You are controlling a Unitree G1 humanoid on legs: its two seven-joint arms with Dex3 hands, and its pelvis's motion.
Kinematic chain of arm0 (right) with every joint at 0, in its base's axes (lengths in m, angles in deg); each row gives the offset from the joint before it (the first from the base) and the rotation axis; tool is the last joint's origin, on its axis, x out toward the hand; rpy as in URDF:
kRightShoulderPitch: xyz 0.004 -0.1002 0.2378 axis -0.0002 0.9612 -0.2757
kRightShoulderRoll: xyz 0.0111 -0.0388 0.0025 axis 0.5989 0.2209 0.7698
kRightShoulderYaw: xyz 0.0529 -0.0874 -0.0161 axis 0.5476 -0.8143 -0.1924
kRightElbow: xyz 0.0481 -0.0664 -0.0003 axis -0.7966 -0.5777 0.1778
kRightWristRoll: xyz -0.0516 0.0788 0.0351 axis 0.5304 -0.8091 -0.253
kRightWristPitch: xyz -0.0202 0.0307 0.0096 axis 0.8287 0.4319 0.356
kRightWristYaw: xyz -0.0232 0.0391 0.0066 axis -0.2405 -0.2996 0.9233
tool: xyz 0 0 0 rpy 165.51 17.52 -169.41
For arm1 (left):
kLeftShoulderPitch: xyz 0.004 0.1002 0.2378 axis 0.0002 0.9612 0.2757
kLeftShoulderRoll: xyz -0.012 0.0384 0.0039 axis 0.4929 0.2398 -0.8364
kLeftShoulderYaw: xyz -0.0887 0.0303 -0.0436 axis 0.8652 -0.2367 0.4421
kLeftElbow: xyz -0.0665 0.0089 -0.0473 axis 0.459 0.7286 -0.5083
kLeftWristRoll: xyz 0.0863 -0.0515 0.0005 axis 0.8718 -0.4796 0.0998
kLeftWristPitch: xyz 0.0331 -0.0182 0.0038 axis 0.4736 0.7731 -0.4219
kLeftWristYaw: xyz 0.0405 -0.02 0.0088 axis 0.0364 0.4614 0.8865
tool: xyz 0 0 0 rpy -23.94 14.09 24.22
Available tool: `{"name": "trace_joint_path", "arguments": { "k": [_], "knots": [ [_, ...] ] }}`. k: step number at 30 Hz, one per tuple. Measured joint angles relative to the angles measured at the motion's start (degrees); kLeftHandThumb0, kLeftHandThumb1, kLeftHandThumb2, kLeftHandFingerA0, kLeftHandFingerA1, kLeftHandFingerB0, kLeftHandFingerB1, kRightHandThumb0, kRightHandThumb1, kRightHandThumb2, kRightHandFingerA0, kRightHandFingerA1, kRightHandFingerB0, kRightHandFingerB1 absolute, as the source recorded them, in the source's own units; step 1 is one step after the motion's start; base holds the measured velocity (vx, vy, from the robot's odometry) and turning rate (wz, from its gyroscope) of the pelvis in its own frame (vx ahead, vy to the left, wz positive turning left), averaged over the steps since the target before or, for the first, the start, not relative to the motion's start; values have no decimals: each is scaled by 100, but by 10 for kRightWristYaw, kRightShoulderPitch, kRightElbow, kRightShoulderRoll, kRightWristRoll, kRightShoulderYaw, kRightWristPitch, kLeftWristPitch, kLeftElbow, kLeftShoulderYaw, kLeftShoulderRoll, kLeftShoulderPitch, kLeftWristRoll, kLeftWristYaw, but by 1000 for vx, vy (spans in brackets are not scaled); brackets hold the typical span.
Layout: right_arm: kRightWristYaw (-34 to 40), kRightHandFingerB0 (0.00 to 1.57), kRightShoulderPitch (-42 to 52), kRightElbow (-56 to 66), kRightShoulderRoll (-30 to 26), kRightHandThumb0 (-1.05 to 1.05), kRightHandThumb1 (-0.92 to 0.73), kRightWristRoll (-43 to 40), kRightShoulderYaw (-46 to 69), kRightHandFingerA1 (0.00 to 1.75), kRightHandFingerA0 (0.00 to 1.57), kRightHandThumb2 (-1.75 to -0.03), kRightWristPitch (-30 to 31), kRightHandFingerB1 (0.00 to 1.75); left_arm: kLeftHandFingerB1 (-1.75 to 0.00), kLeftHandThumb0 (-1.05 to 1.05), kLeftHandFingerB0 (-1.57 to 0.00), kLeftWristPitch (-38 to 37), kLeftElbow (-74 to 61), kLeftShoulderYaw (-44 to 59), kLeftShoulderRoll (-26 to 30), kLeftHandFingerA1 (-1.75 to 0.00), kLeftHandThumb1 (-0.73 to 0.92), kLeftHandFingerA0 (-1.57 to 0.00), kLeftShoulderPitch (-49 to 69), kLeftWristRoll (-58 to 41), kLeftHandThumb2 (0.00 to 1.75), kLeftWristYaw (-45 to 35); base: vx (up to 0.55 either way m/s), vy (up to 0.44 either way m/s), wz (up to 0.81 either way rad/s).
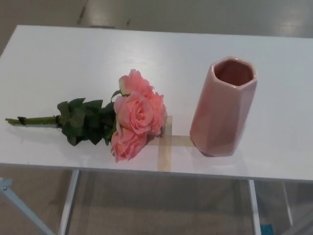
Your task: Use the left hand to pick up the rose and then lift and insert it into the pink vase.
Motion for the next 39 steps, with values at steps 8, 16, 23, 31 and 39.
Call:
{"name": "trace_joint_path", "arguments": {
  "k": [8,16,23,31,39],
  "knots": [
    [1,58,0,-7,0,-25,-59,-1,2,45,72,-58,-7,41,-45,-37,-45,-18,9,1,0,-48,44,-56,0,-1,66,1,0,0,0],
    [4,58,-2,-9,0,-25,-59,0,0,45,72,-58,-8,41,-25,-59,0,-42,3,-18,4,-40,37,-7,4,0,72,-26,0,0,0],
    [4,58,-3,-9,0,-25,-59,1,-1,45,72,-58,-8,41,-22,-59,0,-49,-31,-57,19,-21,35,0,11,2,78,-98,0,0,0],
    [4,57,-3,-9,0,-24,-59,2,-3,45,72,-58,-8,41,-48,-27,-7,-69,-194,-86,50,-50,16,-6,101,-2,80,-172,0,0,0],
    [5,58,-4,-9,0,-24,-59,2,-8,44,72,-58,-8,41,-31,-44,-31,-71,-349,-91,94,-32,38,-26,198,-27,53,-247,0,0,0]
  ]
}}
